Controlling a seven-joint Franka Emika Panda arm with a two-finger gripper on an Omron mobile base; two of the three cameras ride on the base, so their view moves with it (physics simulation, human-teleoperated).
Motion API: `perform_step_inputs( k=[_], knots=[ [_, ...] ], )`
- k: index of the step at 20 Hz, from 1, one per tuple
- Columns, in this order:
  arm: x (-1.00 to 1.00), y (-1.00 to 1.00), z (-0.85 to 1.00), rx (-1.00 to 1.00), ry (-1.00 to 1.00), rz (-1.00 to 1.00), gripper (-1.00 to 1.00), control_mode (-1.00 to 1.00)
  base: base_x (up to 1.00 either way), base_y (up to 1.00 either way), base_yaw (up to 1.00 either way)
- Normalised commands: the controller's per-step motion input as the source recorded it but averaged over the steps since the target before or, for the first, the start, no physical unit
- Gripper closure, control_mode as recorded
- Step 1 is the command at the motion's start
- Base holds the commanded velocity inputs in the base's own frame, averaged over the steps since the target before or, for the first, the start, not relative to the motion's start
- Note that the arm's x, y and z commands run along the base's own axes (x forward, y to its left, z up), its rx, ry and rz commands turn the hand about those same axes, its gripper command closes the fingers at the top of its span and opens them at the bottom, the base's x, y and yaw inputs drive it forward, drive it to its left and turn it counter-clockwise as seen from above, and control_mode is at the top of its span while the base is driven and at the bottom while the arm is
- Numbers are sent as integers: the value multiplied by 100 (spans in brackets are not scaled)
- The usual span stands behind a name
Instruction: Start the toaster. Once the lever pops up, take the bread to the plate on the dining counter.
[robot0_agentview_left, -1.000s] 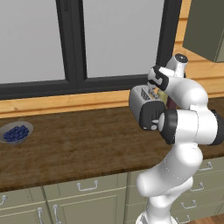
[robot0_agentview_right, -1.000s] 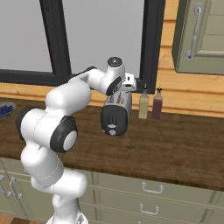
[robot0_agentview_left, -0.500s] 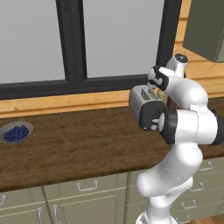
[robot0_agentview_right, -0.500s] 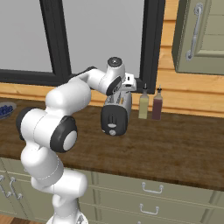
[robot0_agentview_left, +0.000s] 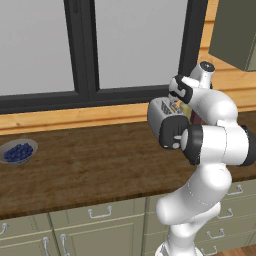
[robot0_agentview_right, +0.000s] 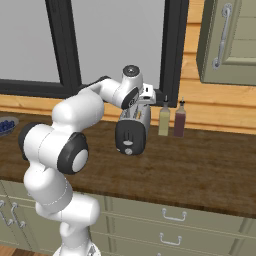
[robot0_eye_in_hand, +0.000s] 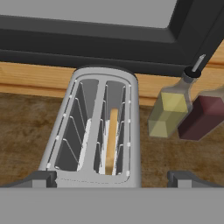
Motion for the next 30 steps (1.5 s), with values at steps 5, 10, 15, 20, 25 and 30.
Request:
perform_step_inputs(
  k=[5,10,15,20,25,30],
  knots=[
    [0,0,0,0,0,0,-100,-100,0,0,0],
    [0,0,0,0,0,0,-100,-100,0,0,0],
    [0,0,0,0,0,0,-100,-100,0,0,0],
    [0,0,0,0,0,0,-100,-100,0,0,0],
    [0,0,0,0,0,0,-100,-100,0,0,0],
    [0,0,0,0,0,0,-100,-100,0,0,0]
  ],
)
